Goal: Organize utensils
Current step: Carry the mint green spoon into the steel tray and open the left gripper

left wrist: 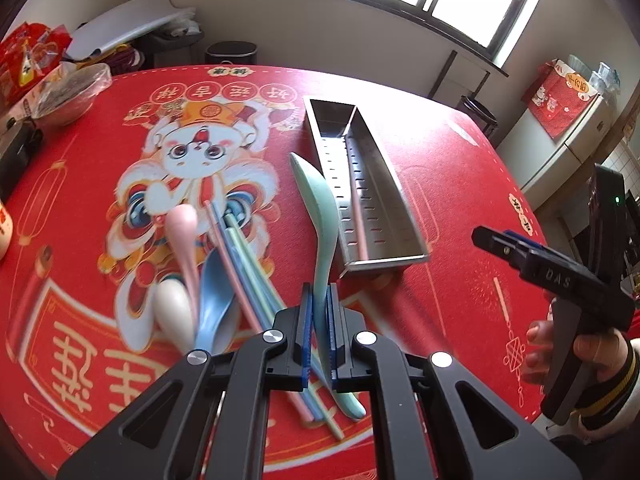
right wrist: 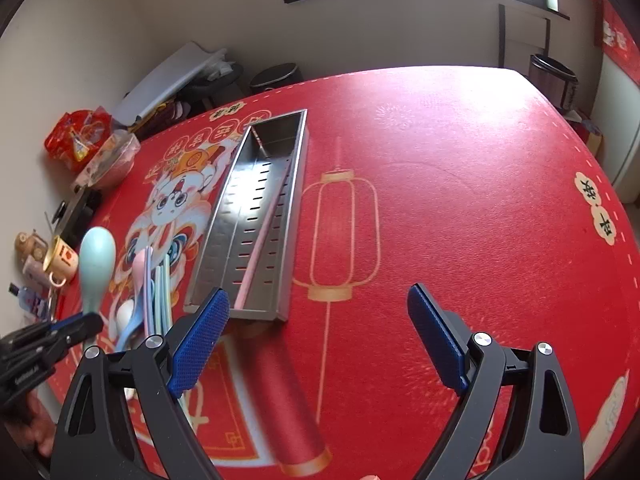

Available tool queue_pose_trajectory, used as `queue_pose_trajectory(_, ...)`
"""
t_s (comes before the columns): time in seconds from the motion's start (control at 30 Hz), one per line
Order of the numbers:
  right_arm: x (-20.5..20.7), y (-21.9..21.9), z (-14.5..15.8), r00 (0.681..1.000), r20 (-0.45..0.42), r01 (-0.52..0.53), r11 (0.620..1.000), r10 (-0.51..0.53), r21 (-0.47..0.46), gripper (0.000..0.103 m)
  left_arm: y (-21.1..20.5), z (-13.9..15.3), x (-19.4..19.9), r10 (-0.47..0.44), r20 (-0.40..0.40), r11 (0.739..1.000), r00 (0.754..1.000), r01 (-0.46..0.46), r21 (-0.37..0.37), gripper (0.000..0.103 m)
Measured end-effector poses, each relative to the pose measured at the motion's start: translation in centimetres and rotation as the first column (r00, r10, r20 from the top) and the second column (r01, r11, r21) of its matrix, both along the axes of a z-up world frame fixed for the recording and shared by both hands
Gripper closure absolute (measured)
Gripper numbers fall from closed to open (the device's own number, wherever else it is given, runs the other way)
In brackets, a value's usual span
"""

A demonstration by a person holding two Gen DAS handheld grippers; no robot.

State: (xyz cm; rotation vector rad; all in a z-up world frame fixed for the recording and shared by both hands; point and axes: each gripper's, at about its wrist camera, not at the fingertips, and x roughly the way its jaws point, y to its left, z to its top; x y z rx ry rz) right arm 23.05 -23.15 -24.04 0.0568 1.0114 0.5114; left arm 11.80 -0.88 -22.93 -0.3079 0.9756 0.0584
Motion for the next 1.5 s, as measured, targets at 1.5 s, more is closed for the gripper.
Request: queue_pose_trajectory(1.5,5.7,-8.3,-2.3,0.995,-0.068,0.077,0.997,-0.076,0.014,0.015,-4.1,-5.6,15.7,-0.083,-0.191,0.996,0.978,0.086,0.004,0.09)
